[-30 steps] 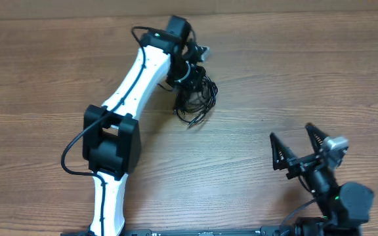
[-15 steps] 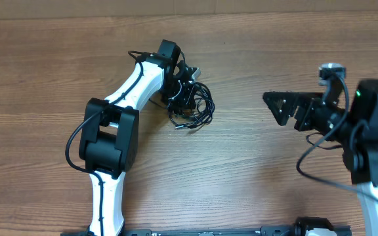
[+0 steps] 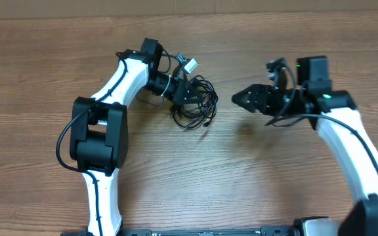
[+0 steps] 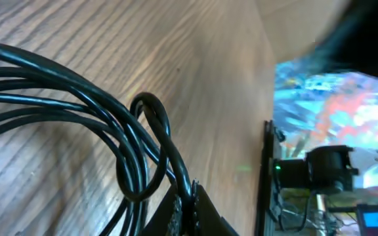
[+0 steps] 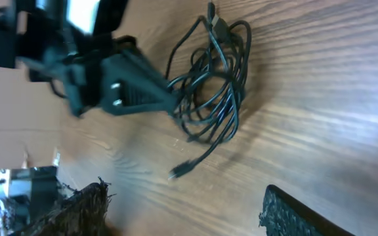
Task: Untangle cables
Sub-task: 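Lift the bundle with the left gripper and move the right gripper toward it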
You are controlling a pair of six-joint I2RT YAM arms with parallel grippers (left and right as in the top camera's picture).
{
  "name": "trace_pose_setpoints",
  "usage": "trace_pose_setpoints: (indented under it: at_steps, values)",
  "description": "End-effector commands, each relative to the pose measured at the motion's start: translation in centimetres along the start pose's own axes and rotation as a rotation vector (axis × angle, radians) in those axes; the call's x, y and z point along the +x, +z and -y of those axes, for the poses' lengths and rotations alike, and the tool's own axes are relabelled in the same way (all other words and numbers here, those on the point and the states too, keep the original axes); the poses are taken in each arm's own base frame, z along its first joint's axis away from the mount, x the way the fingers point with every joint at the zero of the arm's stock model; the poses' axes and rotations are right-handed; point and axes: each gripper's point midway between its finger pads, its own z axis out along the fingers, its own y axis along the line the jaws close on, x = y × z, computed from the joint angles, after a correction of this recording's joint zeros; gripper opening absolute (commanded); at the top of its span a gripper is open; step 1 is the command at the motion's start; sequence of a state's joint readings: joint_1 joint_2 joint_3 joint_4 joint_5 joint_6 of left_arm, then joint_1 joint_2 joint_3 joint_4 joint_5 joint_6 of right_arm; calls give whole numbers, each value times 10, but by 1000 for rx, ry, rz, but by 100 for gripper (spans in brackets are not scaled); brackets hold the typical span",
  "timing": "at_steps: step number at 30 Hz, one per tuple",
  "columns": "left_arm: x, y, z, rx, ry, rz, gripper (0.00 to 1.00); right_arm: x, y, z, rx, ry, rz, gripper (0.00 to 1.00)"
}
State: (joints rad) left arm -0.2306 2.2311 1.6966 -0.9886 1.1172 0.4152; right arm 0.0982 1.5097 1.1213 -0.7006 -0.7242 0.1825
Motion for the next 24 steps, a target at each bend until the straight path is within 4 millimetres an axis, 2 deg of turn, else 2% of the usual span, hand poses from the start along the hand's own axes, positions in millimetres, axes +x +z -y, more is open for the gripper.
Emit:
trace_pose_setpoints:
  at_steps: [1,2,8,15,18,21,24]
  values:
    - [-7,-17,23,108,120,77,4,-2,26,2,9,-41,-27,75]
    - [-6,-21,23,113,114,86,4,-5,37,4,1,-58,-28,74]
    - [-6,-53,12,111,38,151,4,-18,72,5,-34,-131,-3,63]
    - [-5,-59,7,100,26,158,4,-7,113,-1,-27,-199,-36,59]
    - [-3,-59,5,85,22,149,4,-13,121,6,51,-219,2,58]
    - [3,-57,-5,29,11,110,4,-29,122,-2,38,-211,69,58]
    - [3,-60,-11,4,-25,108,4,-39,121,-8,18,-183,112,52]
